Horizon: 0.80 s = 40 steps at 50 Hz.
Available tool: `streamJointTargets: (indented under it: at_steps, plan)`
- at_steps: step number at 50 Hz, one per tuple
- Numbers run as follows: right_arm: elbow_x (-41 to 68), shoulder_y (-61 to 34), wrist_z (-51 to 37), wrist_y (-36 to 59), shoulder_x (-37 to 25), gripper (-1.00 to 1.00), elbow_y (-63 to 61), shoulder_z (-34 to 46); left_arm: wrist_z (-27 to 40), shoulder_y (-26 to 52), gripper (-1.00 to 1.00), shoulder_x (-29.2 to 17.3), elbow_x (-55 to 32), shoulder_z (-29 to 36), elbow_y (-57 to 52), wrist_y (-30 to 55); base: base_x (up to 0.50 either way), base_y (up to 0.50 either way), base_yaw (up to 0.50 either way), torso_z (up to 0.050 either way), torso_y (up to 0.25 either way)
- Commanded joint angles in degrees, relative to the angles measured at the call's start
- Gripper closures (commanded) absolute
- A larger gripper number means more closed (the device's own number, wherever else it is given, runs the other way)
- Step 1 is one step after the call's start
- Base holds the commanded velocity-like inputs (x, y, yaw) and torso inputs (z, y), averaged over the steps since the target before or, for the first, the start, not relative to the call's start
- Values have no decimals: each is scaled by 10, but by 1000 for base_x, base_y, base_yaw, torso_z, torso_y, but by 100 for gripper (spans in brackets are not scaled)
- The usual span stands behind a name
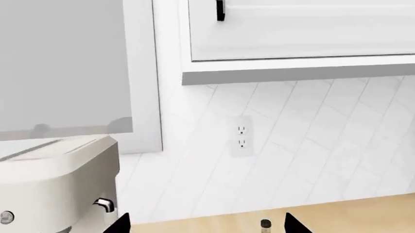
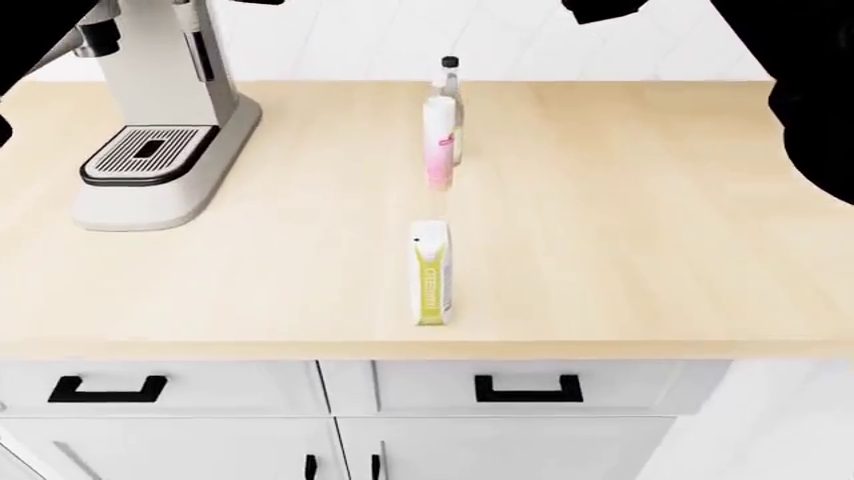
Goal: Move the drinks to the dining counter.
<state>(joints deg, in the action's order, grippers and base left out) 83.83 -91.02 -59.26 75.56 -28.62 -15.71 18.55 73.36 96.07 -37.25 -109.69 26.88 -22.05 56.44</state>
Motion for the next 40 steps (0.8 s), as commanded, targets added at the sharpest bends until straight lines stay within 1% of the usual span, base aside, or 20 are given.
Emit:
streamJointTargets:
  at_steps: [1, 4, 10, 11, 16, 32, 34, 40]
  plan:
    - [-1, 0, -2, -9, -3, -100, -2, 0, -1, 0, -100, -2, 1, 2, 0, -2, 0, 0, 0, 0, 18]
    - [18, 7, -20, -11, 1, -100, 6, -6, -1, 0, -100, -3, 1, 2, 0, -3, -1, -311, 0, 0, 0]
    - [5, -2, -10, -8, -3, -100, 0, 6, -1, 0, -100, -3, 0, 4, -1, -4, -39, -460, 0, 0, 0]
    - [-6, -10, -4, 1, -5, -100, -2, 18, -2, 0, -100, -3, 0, 4, -1, -4, 0, 0, 0, 0, 0]
    - [-2, -11, -3, -1, -4, -100, -2, 20, -1, 1, -100, -4, -1, 4, -1, -6, 0, 0, 0, 0, 0]
    - [-16, -12, 22, -17, -9, -100, -9, 26, -6, 2, -100, -6, 2, 7, 1, -9, 487, -1, 0, 0, 0]
    - [-10, -14, 14, -12, -8, -100, -3, 28, -6, 3, -100, -6, 3, 8, 0, -9, 422, -1, 0, 0, 0]
    - [-13, -12, 15, -15, -9, -100, -3, 32, -7, 3, -100, -7, 3, 9, 1, -10, 0, 0, 0, 0, 2]
